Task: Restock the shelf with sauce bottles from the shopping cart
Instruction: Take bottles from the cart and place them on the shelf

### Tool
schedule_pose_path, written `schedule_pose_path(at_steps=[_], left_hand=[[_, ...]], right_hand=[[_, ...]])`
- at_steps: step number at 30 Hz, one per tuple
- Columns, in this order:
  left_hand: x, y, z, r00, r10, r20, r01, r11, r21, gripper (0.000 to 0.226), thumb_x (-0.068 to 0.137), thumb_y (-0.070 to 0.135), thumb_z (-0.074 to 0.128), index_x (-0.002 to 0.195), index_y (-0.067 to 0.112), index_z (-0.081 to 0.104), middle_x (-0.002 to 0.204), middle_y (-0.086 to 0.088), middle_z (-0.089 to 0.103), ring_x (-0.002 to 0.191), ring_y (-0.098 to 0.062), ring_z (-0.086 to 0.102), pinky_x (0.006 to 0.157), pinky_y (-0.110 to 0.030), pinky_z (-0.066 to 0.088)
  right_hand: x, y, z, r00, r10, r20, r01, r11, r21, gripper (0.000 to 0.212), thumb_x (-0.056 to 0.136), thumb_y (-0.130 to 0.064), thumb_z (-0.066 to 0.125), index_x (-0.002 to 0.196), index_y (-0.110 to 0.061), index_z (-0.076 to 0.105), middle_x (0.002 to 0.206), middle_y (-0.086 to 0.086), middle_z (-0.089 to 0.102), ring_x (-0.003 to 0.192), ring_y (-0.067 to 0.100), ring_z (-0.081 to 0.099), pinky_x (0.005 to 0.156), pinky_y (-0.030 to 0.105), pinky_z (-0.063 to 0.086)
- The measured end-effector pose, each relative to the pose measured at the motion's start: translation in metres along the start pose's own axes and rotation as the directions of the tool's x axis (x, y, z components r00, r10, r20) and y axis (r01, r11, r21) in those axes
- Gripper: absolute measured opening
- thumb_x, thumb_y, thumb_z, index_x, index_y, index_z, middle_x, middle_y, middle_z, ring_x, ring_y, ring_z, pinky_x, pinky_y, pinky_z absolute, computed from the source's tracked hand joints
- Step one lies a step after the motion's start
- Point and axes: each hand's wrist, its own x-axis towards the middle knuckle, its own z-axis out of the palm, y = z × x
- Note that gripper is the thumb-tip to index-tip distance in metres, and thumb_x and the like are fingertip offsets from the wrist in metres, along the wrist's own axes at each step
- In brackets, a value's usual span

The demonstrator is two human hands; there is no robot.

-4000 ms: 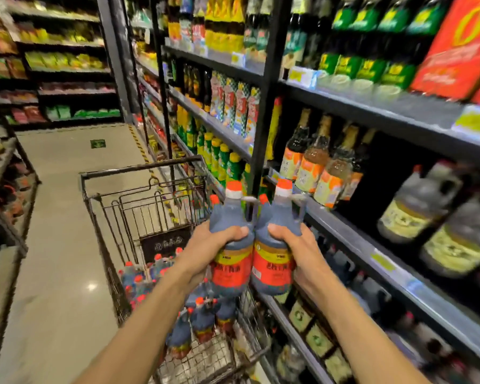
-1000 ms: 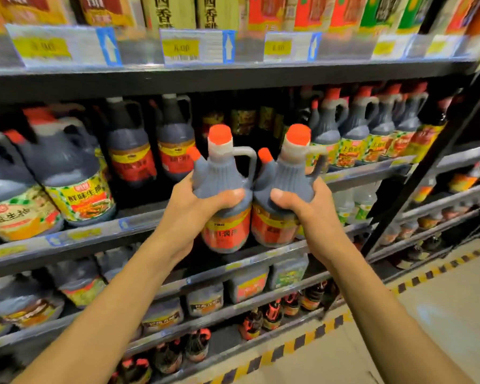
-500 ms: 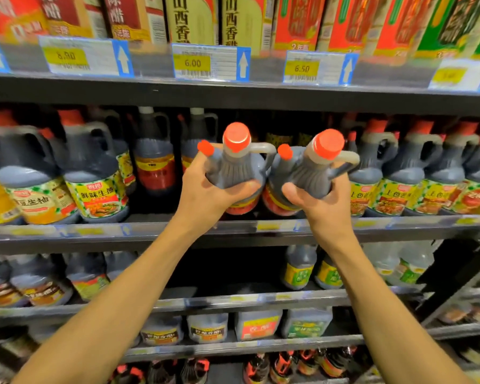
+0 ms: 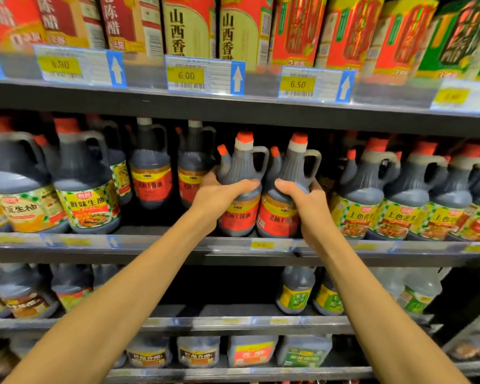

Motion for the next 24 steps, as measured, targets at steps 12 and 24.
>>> schedule_pose_path(at_steps=[12, 24], left_hand=[[0.027, 0.010, 0.016, 0.998, -0.068, -0.004, 0.068, 0.994, 0.090, 0.038, 0.075, 0.040, 0.088, 0.102, 0.027, 0.065, 0.101, 0.006, 0.072, 0.100, -0.017, 0.071, 0.090, -0.035, 0.054], [0.013, -0.009, 0.023, 0.980, -0.149, -0.130, 0.162, 0.983, 0.090, 0.100, 0.074, 0.058, 0.083, 0.150, 0.010, 0.040, 0.150, -0.007, 0.052, 0.139, -0.031, 0.049, 0.110, -0.042, 0.040]], right_hand=[[0.033, 0.001, 0.000, 0.996, 0.082, -0.032, -0.083, 0.995, -0.048, 0.050, 0.084, -0.024, 0.082, 0.128, -0.017, 0.059, 0.115, -0.001, 0.075, 0.100, 0.013, 0.075, 0.089, 0.034, 0.058], [0.020, 0.018, 0.009, 0.966, 0.175, -0.192, -0.178, 0.984, 0.004, 0.084, 0.072, -0.042, 0.089, 0.139, -0.020, 0.044, 0.122, -0.002, 0.068, 0.108, 0.017, 0.068, 0.094, 0.041, 0.056]])
